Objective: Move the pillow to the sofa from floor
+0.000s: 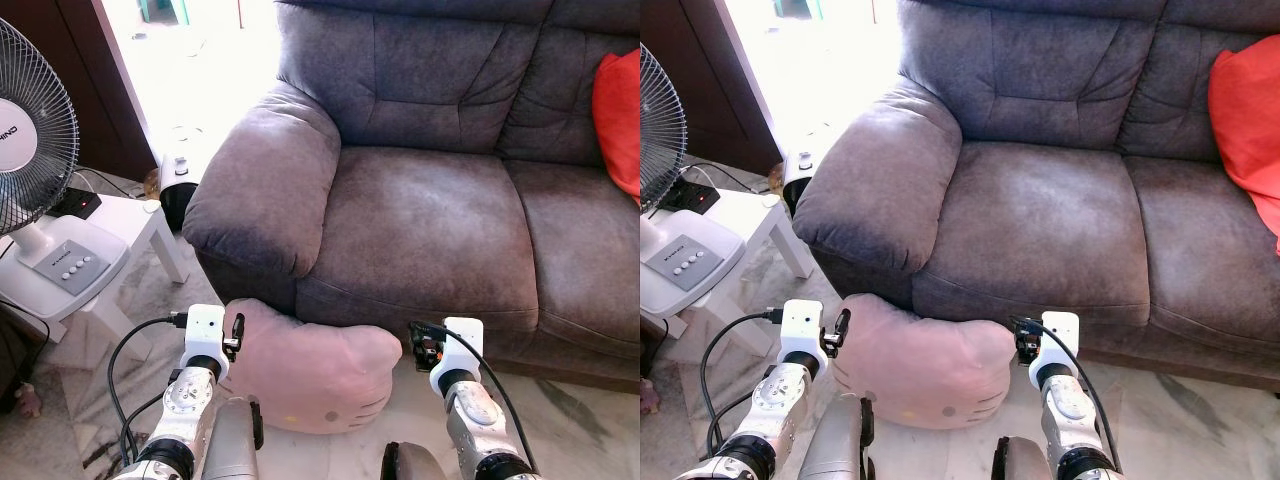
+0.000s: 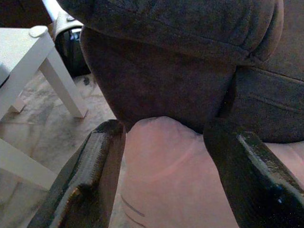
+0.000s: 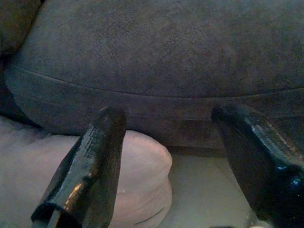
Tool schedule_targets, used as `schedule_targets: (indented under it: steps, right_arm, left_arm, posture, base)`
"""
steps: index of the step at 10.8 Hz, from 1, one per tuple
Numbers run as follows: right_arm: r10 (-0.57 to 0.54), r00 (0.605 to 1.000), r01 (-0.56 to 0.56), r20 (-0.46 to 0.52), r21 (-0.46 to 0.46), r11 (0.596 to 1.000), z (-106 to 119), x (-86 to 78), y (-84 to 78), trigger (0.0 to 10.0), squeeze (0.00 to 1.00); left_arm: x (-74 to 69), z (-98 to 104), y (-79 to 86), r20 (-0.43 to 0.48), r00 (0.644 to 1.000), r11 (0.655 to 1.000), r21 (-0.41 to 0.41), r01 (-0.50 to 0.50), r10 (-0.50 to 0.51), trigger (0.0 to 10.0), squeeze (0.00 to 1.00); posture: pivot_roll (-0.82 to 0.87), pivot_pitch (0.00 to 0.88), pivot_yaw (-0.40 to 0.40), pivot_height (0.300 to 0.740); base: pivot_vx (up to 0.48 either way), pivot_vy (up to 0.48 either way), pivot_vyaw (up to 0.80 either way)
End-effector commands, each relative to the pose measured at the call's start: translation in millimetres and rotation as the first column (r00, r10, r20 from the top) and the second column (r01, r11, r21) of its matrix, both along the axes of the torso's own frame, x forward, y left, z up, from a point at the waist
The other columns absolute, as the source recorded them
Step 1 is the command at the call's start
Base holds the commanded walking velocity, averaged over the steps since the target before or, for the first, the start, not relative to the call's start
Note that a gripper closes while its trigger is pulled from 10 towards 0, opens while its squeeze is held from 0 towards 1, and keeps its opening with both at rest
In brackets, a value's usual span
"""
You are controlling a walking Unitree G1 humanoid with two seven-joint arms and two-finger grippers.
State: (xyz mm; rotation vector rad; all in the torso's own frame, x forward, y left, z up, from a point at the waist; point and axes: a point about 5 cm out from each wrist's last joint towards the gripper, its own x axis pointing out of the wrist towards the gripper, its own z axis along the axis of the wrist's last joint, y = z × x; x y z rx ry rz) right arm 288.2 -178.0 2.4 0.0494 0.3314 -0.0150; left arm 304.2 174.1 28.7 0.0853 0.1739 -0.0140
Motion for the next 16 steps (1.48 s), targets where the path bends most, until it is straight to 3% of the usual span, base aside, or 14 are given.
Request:
schedule_targets:
  steps: [1,5,16]
  right_arm:
    - [0.001,1.000,0.000,-0.027,0.009,1.000,-4.6,-3.4,1.4,10.0,0.00]
    - [0.010,0.999,-0.010,-0.034,0.010,1.000,-5.3,-3.6,2.3,10.0,0.00]
    - [0.025,0.999,-0.024,-0.040,0.014,1.000,-7.0,-5.0,5.8,10.0,0.00]
  left_arm:
    - [-1.7,-3.0,1.4,-0.018,1.000,1.000,0.005,-0.005,0.005,10.0,0.00]
    - [-1.4,-2.7,1.5,-0.017,1.000,1.000,0.004,-0.006,0.006,10.0,0.00]
    - [-1.4,-2.8,1.7,-0.020,1.000,1.000,0.008,-0.003,0.003,10.0,0.00]
  posture:
    - [0.12,0.120,-0.037,0.601]
    - [0.12,0.126,-0.039,0.556]
    - [0.12,0.131,-0.039,0.556]
  base:
    - [0.000,0.000,0.00]
    - [0.000,0.000,0.00]
    - [0.000,0.000,0.00]
